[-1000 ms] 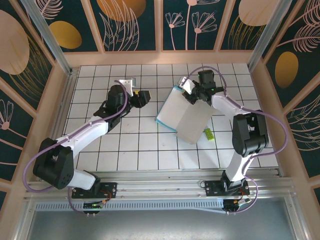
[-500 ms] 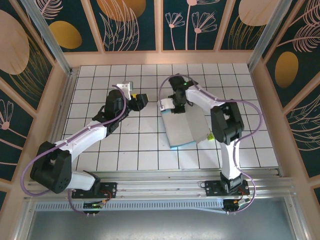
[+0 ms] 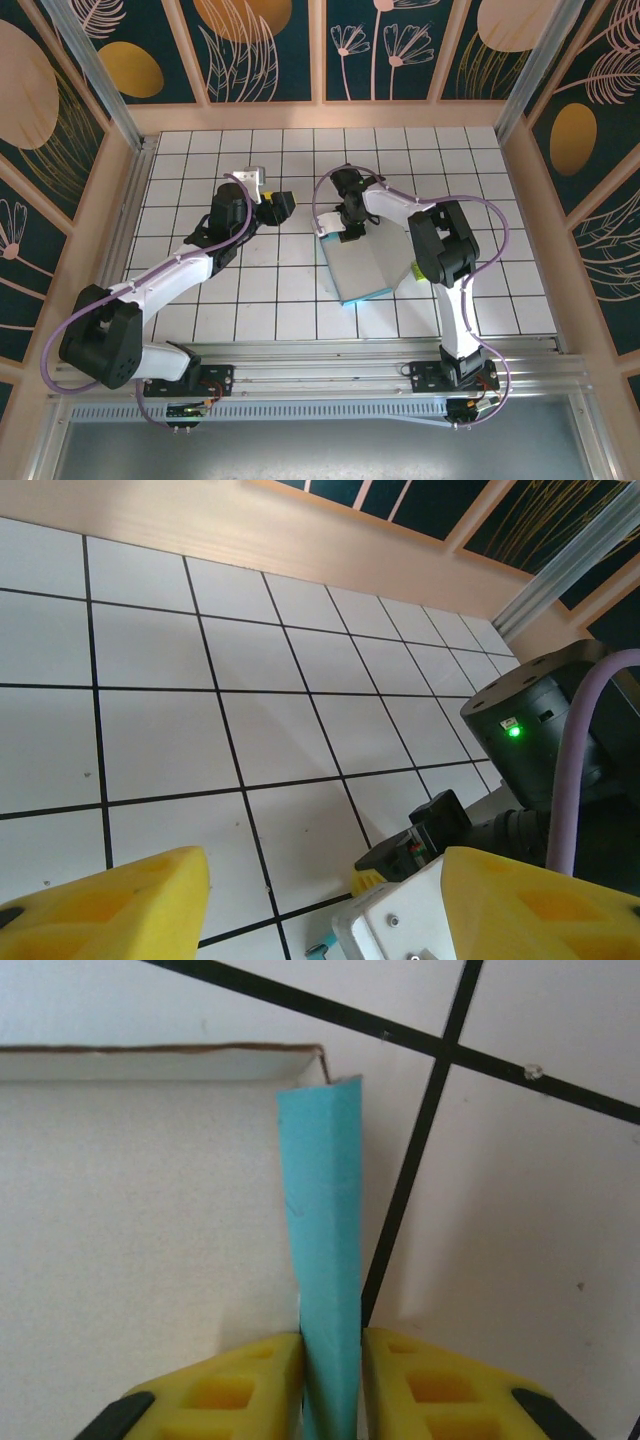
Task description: Fold the paper box
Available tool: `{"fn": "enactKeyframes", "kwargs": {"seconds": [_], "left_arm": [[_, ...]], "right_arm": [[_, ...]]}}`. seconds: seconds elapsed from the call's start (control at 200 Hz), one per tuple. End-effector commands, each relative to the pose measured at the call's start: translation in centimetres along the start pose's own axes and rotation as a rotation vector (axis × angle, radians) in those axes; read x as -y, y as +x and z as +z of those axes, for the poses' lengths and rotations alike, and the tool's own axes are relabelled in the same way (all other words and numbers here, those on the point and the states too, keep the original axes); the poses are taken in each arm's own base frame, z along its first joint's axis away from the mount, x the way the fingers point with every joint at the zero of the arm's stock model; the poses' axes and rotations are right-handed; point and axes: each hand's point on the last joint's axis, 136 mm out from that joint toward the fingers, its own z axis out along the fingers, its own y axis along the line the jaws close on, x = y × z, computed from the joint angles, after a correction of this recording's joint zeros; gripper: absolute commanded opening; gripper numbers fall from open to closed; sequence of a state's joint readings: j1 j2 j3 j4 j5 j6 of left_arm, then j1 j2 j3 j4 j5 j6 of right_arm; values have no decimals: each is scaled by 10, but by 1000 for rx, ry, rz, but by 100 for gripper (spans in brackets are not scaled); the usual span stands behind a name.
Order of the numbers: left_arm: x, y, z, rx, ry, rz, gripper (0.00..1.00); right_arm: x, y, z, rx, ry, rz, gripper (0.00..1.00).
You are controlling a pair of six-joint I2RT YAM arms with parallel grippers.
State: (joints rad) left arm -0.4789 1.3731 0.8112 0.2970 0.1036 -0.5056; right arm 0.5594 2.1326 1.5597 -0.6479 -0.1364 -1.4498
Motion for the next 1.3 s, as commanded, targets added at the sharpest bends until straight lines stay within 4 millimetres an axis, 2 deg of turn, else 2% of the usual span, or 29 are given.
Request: {"fn": "enactKeyframes", "kwargs": {"seconds": [0.0, 0.285, 0.616, 0.746, 0.911, 1.296], "left_arm": [[8, -10, 0, 35, 30, -10, 63], [11, -9, 5, 23, 39, -13, 63], [10, -7, 9, 11, 40, -14, 63], [10, -8, 8, 12, 37, -11, 63], [10, -7, 9, 7, 39, -13, 63], [10, -7, 9, 5, 36, -10, 63]], "right_arm": [[-21, 1, 10, -20, -59, 8, 27], [-7, -9, -24, 10, -11, 12, 32], [-1, -18, -46, 57, 1, 41, 32], [2, -15, -51, 52, 3, 56, 31], [0, 2, -39, -30, -13, 66, 27], [-6, 4, -17, -30, -62, 99, 16]]}}
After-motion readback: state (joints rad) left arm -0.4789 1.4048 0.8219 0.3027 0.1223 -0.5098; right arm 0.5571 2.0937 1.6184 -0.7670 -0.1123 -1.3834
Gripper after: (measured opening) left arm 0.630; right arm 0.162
